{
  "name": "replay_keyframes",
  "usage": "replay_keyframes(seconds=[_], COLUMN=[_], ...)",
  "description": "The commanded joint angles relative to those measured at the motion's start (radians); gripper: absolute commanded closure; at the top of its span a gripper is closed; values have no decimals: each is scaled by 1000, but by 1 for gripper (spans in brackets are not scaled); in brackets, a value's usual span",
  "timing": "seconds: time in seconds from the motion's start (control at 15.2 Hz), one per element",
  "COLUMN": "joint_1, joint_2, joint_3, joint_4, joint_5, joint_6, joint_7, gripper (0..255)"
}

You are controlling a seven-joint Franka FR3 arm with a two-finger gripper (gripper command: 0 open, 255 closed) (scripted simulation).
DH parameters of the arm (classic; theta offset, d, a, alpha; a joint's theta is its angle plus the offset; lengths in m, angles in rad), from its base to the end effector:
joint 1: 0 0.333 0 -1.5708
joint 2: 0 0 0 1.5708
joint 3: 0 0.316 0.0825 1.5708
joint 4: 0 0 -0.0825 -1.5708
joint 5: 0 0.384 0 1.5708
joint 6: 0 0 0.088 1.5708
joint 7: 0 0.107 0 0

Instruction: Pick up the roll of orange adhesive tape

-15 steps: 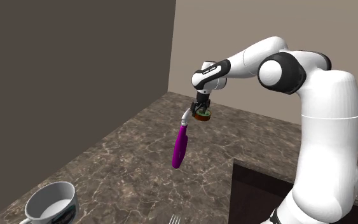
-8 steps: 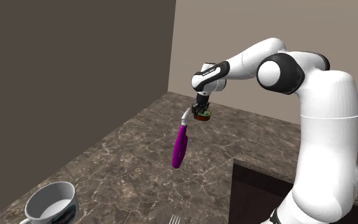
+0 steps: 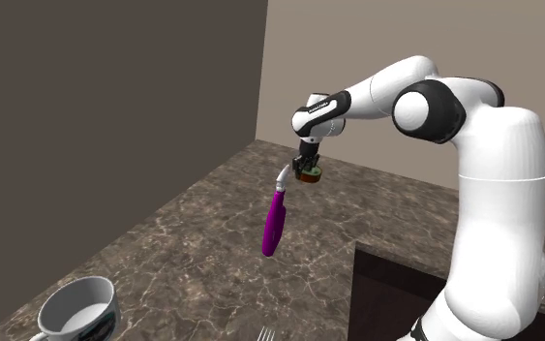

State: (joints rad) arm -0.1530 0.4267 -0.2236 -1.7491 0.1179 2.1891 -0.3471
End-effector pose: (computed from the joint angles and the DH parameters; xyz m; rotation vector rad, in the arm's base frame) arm 0.6183 -0.2258 0.3362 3.1349 -0.1194 0.0406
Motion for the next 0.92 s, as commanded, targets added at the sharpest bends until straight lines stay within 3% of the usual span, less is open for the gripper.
replay_keyframes(seconds=[0.0, 0.86], joint_1=[2, 6], joint_2=[-13, -70], joint_3=[-2, -10], joint_4=[8, 80], joint_5=[-4, -23], joint_6=[-21, -148], joint_7=[4, 16], gripper=[255, 255])
